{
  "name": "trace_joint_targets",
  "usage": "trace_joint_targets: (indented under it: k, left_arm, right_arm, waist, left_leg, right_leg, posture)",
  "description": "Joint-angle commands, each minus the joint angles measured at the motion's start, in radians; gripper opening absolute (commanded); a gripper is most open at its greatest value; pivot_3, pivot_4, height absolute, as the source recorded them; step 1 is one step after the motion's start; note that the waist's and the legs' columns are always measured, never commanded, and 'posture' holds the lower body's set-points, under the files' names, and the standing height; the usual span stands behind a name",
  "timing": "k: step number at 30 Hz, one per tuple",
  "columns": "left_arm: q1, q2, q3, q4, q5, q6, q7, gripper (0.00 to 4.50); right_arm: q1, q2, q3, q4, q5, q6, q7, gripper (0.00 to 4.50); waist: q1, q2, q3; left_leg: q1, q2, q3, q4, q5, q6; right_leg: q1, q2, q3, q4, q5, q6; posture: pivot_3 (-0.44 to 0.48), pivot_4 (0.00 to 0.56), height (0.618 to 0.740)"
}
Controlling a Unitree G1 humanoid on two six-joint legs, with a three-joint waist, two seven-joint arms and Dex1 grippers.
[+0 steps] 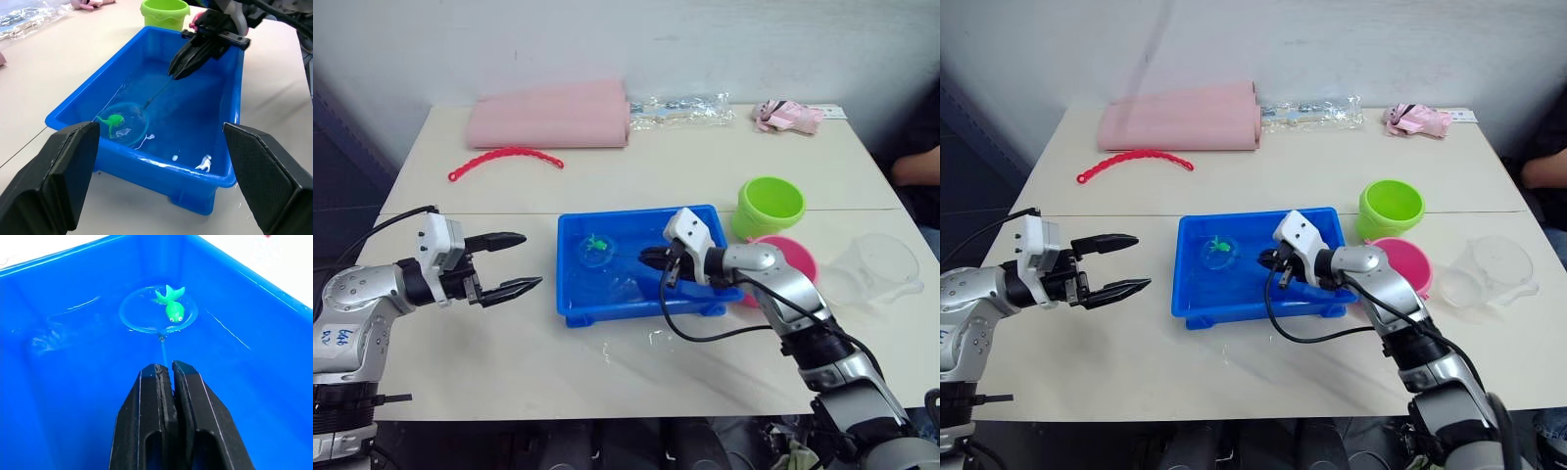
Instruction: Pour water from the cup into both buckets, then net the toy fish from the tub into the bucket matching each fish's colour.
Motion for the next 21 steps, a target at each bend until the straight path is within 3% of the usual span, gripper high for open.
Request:
trace_joint_targets:
  k: [1, 10, 21]
  left_arm:
    - [-0.013, -0.008, 0.005, -0.038, -0.025, 0.005, 0.007, 4.36]
    - [-0.099, -0.095, -0.028, -0.07, -0.095, 0.067, 0.039, 4.36]
    - [-0.169, -0.169, -0.112, -0.091, -0.126, 0.136, 0.048, 4.36]
  right_arm:
    - [0.037, -0.024, -0.05, -0.107, 0.01, -0.004, 0.013, 0.0]
    - [0.306, -0.154, -0.262, -0.4, 0.125, -0.019, 0.067, 0.0]
    - [0.479, -0.197, -0.5, -0.494, 0.222, -0.104, 0.082, 0.0]
  waist:
    - [0.0, 0.0, 0.0]
    - [0.004, -0.001, 0.0]
    - [0.003, -0.001, 0.0]
  left_leg:
    - [0.0, 0.0, 0.0, 0.0, 0.0, 0.0]
    - [0.001, 0.0, 0.001, 0.0, 0.0, 0.0]
    - [0.003, 0.0, 0.001, 0.0, 0.0, 0.0]
  right_leg:
    - [0.0, 0.0, 0.0, 0.0, 0.0, 0.0]
    - [0.001, 0.0, 0.001, 0.0, 0.0, 0.0]
    - [0.003, 0.001, 0.001, -0.001, 0.0, 0.0]
  posture:
    - [0.0, 0.15, 0.74]
    - [0.0, 0.15, 0.74]
    - [0.0, 0.15, 0.74]
